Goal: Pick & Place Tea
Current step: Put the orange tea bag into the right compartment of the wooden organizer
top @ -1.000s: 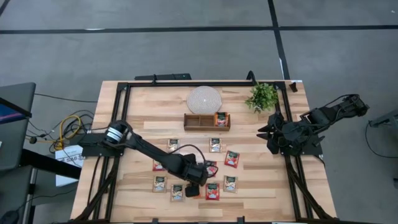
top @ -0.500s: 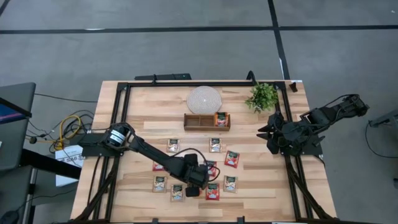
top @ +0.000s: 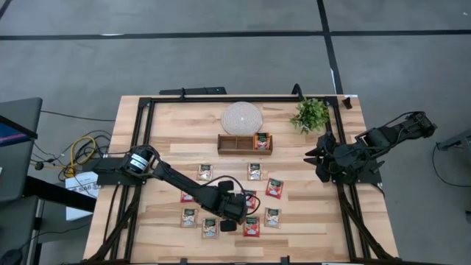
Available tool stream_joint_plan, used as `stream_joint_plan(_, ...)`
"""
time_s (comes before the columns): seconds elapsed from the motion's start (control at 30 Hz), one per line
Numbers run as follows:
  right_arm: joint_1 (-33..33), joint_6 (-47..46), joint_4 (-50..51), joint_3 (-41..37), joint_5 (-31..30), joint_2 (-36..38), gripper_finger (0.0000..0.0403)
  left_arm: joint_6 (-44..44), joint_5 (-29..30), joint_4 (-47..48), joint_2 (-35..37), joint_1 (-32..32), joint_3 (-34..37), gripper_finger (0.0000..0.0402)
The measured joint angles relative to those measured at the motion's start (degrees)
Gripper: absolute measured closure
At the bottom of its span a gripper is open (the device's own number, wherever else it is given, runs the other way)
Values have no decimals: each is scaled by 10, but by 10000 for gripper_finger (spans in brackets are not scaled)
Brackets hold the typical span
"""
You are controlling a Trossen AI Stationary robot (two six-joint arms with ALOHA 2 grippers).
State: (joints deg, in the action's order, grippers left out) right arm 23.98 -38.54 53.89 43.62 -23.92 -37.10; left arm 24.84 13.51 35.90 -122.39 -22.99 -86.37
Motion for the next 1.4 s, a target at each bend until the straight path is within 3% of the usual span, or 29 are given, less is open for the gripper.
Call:
stream_joint_plan(0.23,0,0,0,0,0,0,295,0,48,2,0,0,1,340)
stream_joint_plan(0.53,0,0,0,0,0,0,295,1,53,12,0,0,-3,398)
stream_joint_plan(0.8,0,0,0,0,0,0,295,0,84,83,2,0,-70,401)
stream_joint_plan(1.2,0,-5,-13,0,6,0,295,0,85,214,2,-1,-202,401)
stream_joint_plan(1.4,0,7,-56,0,36,-7,295,-23,125,231,2,1,-268,401)
